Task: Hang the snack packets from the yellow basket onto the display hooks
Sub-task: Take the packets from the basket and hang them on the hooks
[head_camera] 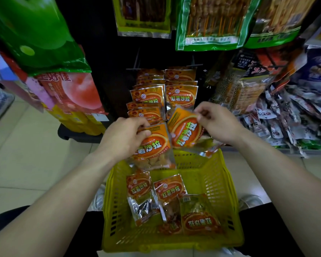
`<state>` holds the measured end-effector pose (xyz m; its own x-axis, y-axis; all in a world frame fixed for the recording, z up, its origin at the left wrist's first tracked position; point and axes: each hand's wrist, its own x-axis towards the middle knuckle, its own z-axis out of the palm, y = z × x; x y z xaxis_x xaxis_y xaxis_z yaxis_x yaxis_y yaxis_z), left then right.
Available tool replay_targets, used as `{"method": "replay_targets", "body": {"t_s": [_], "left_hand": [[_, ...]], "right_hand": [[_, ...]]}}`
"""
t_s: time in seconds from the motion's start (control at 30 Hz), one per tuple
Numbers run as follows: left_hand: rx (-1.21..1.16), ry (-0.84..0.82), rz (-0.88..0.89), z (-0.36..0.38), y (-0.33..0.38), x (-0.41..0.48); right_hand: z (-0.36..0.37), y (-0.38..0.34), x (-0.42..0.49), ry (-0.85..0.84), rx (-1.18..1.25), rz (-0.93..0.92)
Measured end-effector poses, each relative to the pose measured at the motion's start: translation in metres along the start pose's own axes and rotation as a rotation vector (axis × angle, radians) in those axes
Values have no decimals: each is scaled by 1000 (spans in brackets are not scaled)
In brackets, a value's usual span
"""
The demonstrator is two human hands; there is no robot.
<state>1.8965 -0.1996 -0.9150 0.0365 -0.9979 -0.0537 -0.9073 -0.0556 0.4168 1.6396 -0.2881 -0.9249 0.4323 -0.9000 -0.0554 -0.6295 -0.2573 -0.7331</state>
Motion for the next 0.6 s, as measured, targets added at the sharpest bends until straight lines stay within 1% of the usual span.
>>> {"method": "replay_targets", "body": {"t_s": [0.07,0.13,0.23,0.27,0.4,0.5,0.6], "left_hand": [[-14,27,-55,2,-4,-1],[-84,66,-98,5,-9,-1],[-273,109,-176,7,-10,0],[-343,115,-200,7,-9,0],[-633,96,-281,5,-1,1],[-756,83,-297,5,7,2],[-858,48,-296,8,12,4]], "right_hand": [[-1,3,1,74,71,32],[1,2,-1,121,128,40],[10,-7,-8,157,108,-38],[16,-11,-10,138,75,-82],[42,-22,-19,-34,-129,-222],[53,-28,-24,-124,-162,-319],[60,-33,-28,-180,-207,-368]]}}
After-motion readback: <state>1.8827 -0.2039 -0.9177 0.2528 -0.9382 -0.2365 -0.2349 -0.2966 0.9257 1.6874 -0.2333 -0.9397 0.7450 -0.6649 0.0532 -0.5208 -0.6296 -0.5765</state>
